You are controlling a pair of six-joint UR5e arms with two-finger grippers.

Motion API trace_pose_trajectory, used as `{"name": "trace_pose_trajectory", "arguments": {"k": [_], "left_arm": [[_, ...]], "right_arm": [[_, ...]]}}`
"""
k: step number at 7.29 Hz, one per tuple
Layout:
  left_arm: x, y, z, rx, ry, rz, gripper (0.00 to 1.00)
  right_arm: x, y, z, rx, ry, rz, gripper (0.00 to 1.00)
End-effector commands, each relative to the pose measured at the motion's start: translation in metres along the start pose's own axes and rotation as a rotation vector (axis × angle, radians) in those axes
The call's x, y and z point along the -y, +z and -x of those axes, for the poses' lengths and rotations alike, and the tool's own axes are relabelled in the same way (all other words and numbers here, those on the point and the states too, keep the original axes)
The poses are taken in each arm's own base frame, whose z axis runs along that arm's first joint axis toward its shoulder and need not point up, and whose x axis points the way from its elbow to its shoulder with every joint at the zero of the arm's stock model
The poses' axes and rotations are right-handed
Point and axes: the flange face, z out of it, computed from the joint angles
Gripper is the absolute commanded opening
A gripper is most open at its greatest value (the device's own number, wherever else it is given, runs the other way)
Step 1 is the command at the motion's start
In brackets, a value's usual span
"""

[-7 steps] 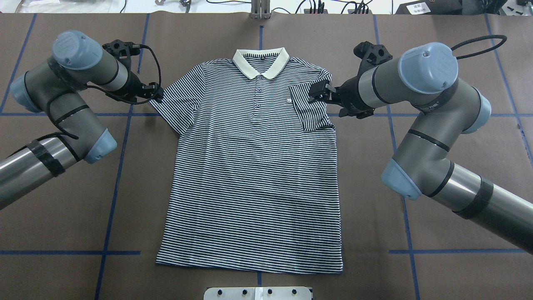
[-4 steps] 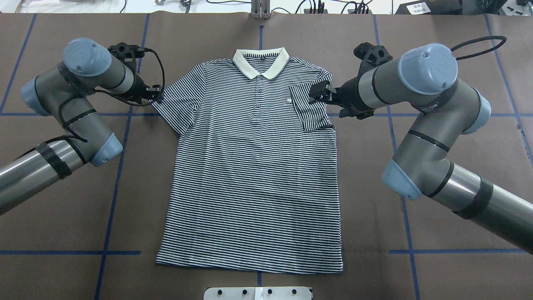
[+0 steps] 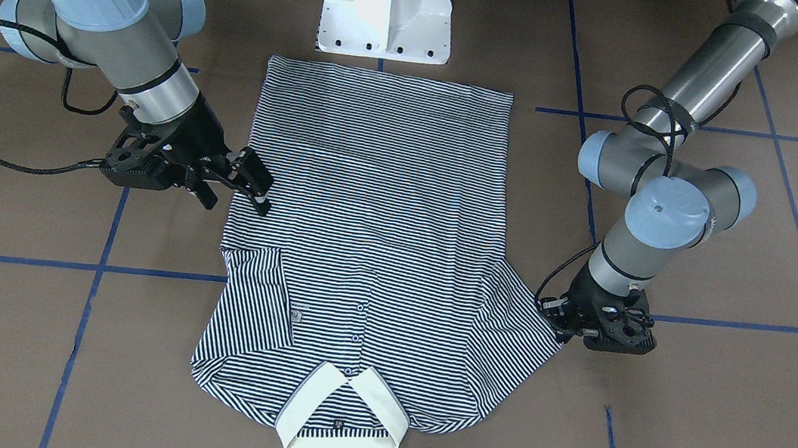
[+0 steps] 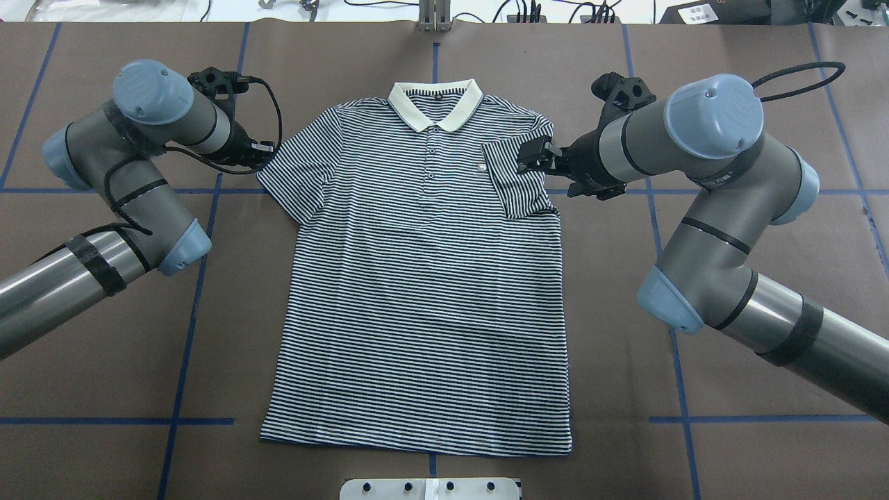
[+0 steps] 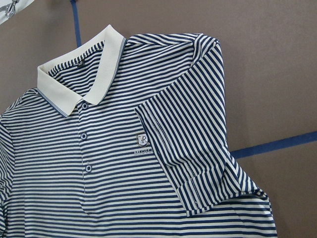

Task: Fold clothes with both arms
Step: 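Fold the other sleeve inward with the left gripper while the right gripper holds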

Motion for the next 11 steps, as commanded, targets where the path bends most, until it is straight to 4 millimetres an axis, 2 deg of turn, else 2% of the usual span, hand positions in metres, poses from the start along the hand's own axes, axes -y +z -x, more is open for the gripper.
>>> {"name": "trace_pose_trajectory", "arguments": {"k": [1, 2, 3, 5, 6, 8, 9, 10, 11], "left_arm": [[0.005, -0.032, -0.033, -0.059, 0.016, -0.026, 0.00], [0.016, -0.044, -0.070, -0.066, -0.077, -0.025, 0.00], [-0.003, -0.041, -0.134, -0.070, -0.108, 0.015, 0.00], [0.008, -0.015, -0.201, -0.035, -0.168, -0.002, 0.00], [0.008, -0.003, -0.196, -0.026, -0.170, -0.007, 0.00], [0.010, 0.001, -0.194, -0.017, -0.169, -0.032, 0.00], [0.010, -0.007, -0.199, -0.045, -0.164, -0.041, 0.60], [0.005, -0.030, -0.205, -0.110, -0.146, -0.061, 0.73], [-0.025, -0.058, -0.191, -0.169, -0.120, -0.066, 0.73]], "right_arm": [[0.000, 0.000, -0.001, -0.001, -0.001, 0.000, 1.00], [-0.001, -0.003, 0.002, 0.006, -0.002, 0.000, 1.00], [-0.001, -0.003, 0.002, 0.006, -0.002, 0.000, 1.00], [-0.001, -0.001, 0.001, 0.002, -0.002, 0.001, 1.00], [-0.001, 0.000, 0.001, 0.002, -0.003, 0.001, 1.00], [0.000, 0.000, 0.001, 0.000, -0.001, -0.002, 1.00], [0.000, 0.000, 0.001, 0.000, -0.001, -0.002, 1.00], [0.000, 0.002, 0.002, -0.010, 0.003, 0.003, 1.00], [-0.004, 0.000, 0.002, -0.006, 0.056, 0.007, 1.00]]}}
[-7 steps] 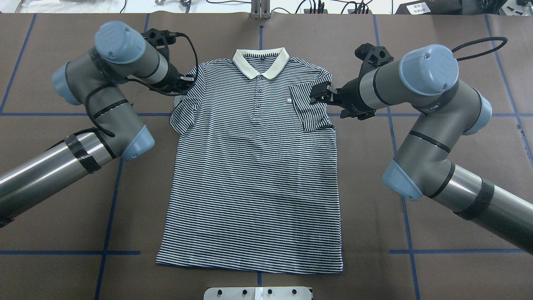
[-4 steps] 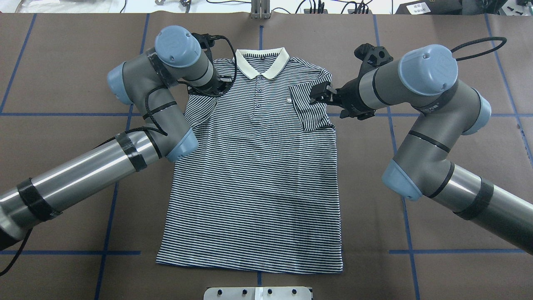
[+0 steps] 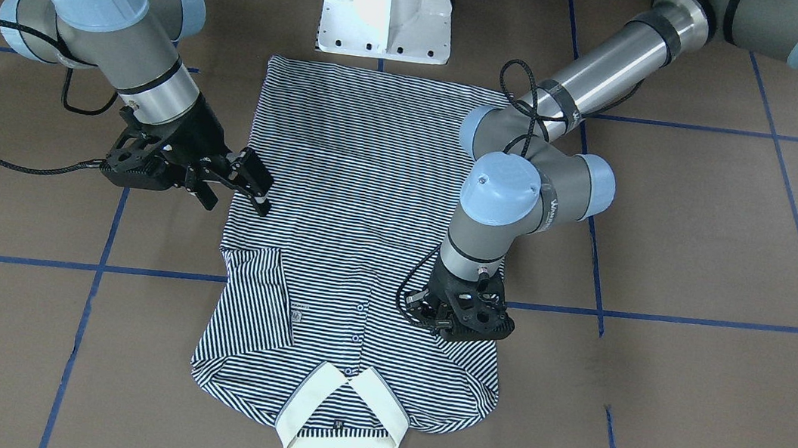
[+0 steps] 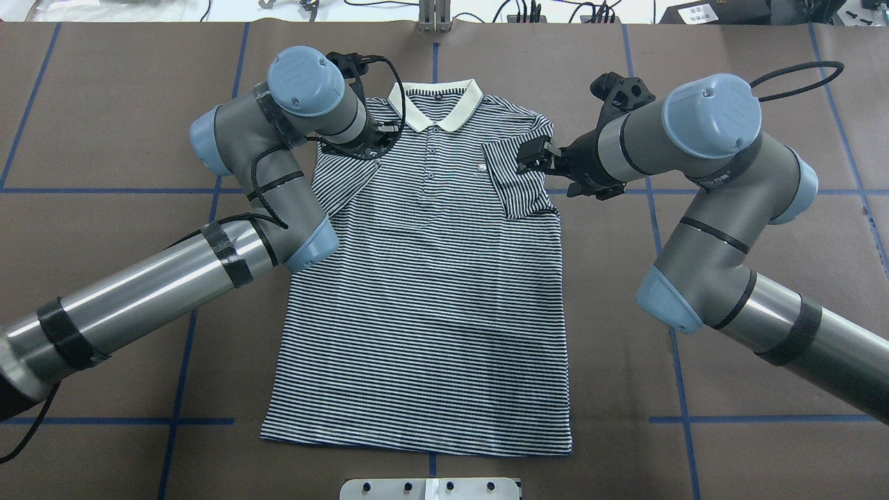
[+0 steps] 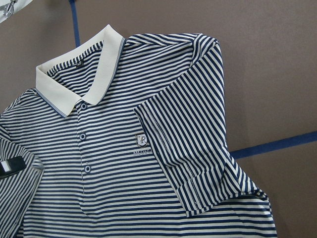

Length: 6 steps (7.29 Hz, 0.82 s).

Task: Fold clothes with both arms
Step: 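Fold the other sleeve inward with the left gripper while the right gripper holds, then move both grippers down toward the shirt's hem corners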

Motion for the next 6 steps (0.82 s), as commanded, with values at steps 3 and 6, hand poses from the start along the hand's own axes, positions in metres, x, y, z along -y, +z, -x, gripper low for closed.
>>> {"name": "trace_pose_trajectory", "arguments": {"k": [3, 6], "left_arm": [[-0.104, -0.079, 0.067, -0.148, 0.003, 0.084, 0.76], [-0.122, -0.097, 0.080, -0.180, 0.005, 0.193, 0.76]], "right_arm": [[-0.169, 0.024, -0.025, -0.044, 0.203, -0.003, 0.99], [-0.313, 0.019, -0.042, -0.228, 0.231, -0.046, 0.90]]}}
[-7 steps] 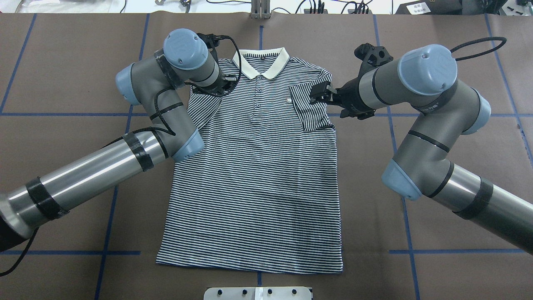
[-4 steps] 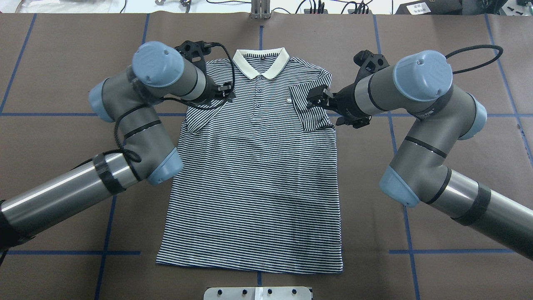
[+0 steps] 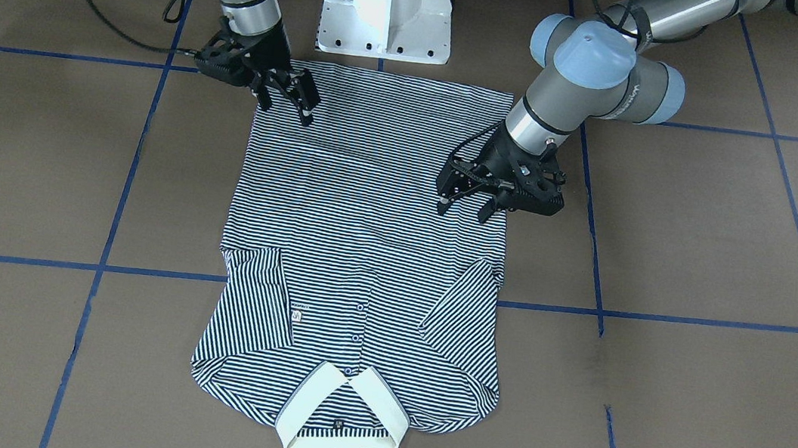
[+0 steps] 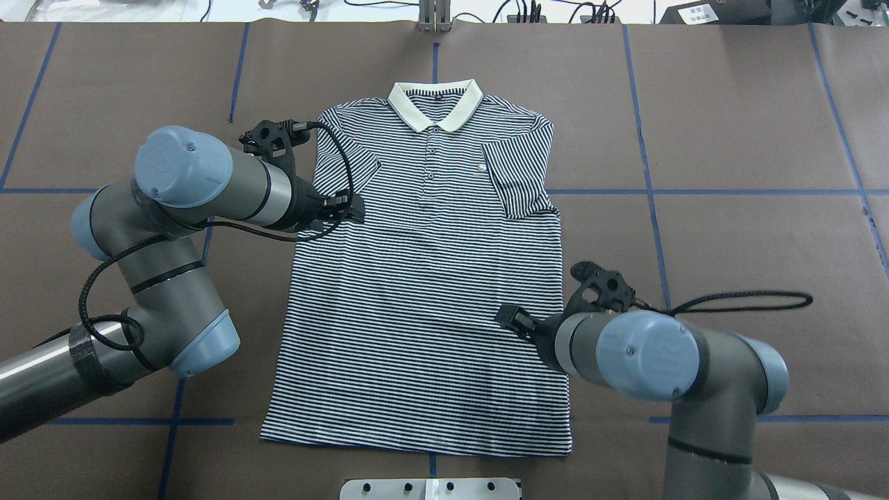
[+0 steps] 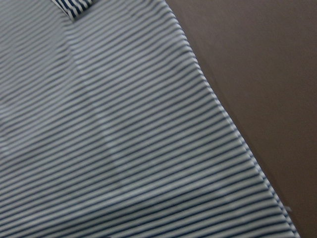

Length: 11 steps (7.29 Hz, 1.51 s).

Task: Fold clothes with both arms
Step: 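Move both grippers down toward the shirt's hem corners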

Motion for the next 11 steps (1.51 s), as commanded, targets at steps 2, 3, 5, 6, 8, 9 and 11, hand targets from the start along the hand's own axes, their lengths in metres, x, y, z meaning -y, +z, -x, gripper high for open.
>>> {"name": "trace_pose_trajectory", "arguments": {"k": [2, 3, 5, 6, 8, 9, 11], "left_arm": [[-0.008, -0.002, 0.006, -0.008, -0.028, 0.063, 0.77], [-0.009, -0.003, 0.012, -0.002, -0.033, 0.063, 0.77], [-0.010, -0.003, 0.015, 0.002, -0.034, 0.064, 0.77], [-0.009, -0.003, 0.016, 0.002, -0.035, 0.061, 0.77], [-0.008, -0.003, 0.017, 0.005, -0.036, 0.055, 0.78], [-0.007, -0.004, 0.017, 0.006, -0.035, 0.049, 0.79], [-0.006, -0.003, 0.020, 0.010, -0.037, 0.047, 0.80]], "right_arm": [[-0.084, 0.007, -0.046, -0.167, 0.064, -0.048, 0.80], [-0.089, 0.010, -0.054, -0.214, 0.075, -0.066, 0.75], [-0.088, -0.009, -0.052, -0.242, 0.072, -0.065, 0.74], [-0.088, -0.008, -0.055, -0.255, 0.068, -0.072, 0.72], [-0.092, 0.000, -0.059, -0.272, 0.059, -0.078, 0.70], [-0.093, 0.000, -0.061, -0.274, 0.057, -0.076, 0.65], [-0.092, 0.001, -0.062, -0.278, 0.057, -0.078, 0.07]]}}
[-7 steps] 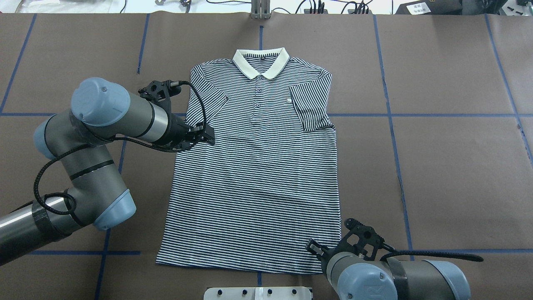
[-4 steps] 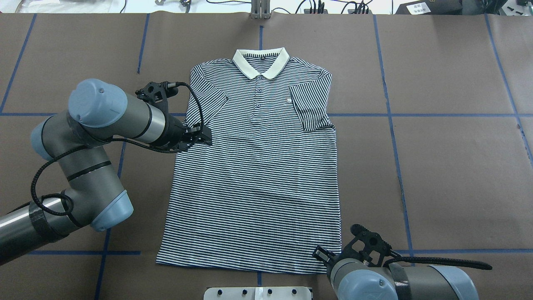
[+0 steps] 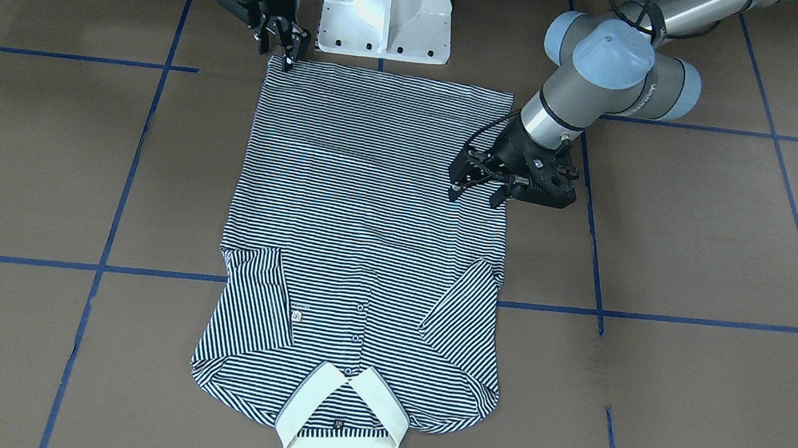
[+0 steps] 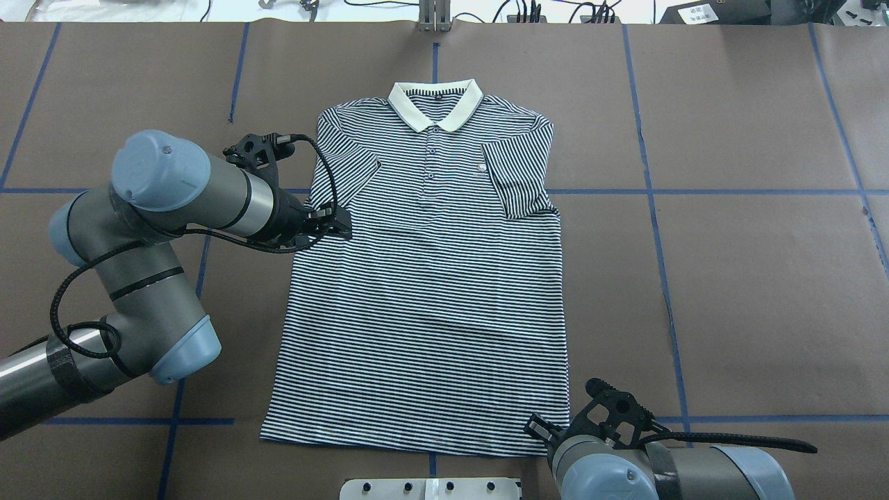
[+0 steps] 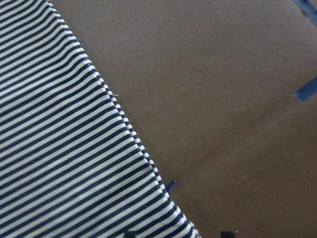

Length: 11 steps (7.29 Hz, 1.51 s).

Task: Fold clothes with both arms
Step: 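Move both grippers down toward the shirt's hem corners, then grasp the hem corners nearest the robot with both grippers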

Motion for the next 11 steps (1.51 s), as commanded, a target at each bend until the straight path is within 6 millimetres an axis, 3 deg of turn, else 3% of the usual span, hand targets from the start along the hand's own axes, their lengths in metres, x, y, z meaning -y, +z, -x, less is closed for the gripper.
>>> {"name": "trace_pose_trajectory", "arguments": {"k": [1, 3, 5, 6, 8, 9, 10, 11], "left_arm": [[0.000, -0.002, 0.003, 0.002, -0.001, -0.003, 0.80], [0.001, -0.009, 0.007, -0.001, -0.004, -0.009, 0.80], [-0.010, -0.028, 0.029, 0.007, -0.019, -0.044, 0.84], [-0.044, -0.024, 0.032, 0.015, -0.094, -0.090, 0.84], [-0.141, -0.006, 0.039, 0.060, -0.143, -0.065, 0.84], [-0.166, -0.013, 0.032, 0.092, -0.145, -0.046, 0.84], [-0.196, -0.005, 0.033, 0.179, -0.147, -0.017, 0.83], [-0.209, 0.003, 0.052, 0.246, -0.146, -0.011, 0.83]], "right_arm": [[-0.001, 0.004, -0.002, -0.009, -0.003, -0.004, 0.00], [-0.005, 0.003, -0.002, -0.009, -0.008, 0.004, 0.00], [-0.003, -0.009, 0.001, 0.016, 0.000, 0.018, 0.00], [-0.001, -0.022, 0.003, 0.036, 0.004, 0.032, 0.00], [0.001, -0.024, 0.003, 0.037, 0.006, 0.036, 0.00], [0.001, -0.026, 0.003, 0.039, 0.006, 0.037, 0.00], [0.001, -0.027, 0.004, 0.042, 0.008, 0.039, 0.00], [0.002, -0.024, 0.000, 0.033, 0.004, 0.034, 0.00]]}}
